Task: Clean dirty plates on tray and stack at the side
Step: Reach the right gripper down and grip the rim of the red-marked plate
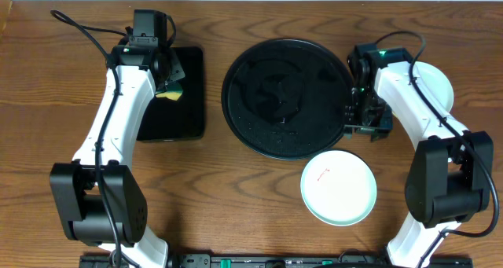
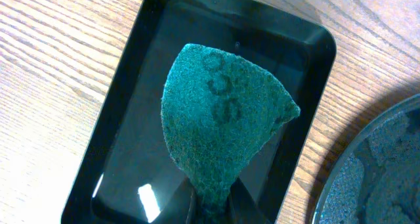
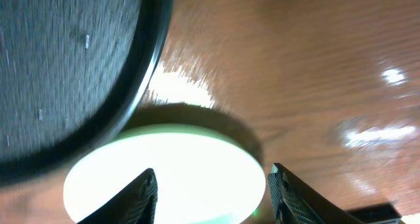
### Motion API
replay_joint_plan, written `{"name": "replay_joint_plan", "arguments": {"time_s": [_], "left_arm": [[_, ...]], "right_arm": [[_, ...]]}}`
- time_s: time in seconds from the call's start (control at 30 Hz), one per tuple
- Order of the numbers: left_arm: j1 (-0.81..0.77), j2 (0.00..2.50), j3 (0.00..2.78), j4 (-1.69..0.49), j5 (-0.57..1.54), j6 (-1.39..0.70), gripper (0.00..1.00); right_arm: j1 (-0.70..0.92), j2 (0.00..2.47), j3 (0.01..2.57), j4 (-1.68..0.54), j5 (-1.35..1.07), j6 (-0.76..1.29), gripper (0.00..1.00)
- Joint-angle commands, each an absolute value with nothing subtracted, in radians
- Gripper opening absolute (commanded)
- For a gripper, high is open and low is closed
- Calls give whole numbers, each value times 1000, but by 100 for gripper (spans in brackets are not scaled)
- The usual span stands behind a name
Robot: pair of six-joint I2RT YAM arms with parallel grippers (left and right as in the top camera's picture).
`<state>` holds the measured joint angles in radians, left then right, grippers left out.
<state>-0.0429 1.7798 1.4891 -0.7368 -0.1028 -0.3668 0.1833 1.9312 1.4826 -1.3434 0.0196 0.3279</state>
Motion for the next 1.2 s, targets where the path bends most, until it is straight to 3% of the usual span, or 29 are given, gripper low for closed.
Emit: {"name": "replay_joint_plan", "arguments": {"time_s": [0.0,0.27,0.47,1.07,1.17], "left_arm": [[-40,1794,1489,-740,-96,-372,8],[-40,1794,1489,-733,-96,-372,8],[-40,1794,1489,-729,-85,-372,8],[-40,1794,1489,-740,-85,-372,8],[-40,1794,1489,-739,-85,-372,8]], "right_arm": [[178,1864,1431,-1338,-87,268,52],[140,1450,1143,-1186,-75,460,65],[160,1217,878,-1123,-83,670,60],[300,1308,615,-976,-61,1123,48],[302,1308,587,-950,-76,1130,41]]}}
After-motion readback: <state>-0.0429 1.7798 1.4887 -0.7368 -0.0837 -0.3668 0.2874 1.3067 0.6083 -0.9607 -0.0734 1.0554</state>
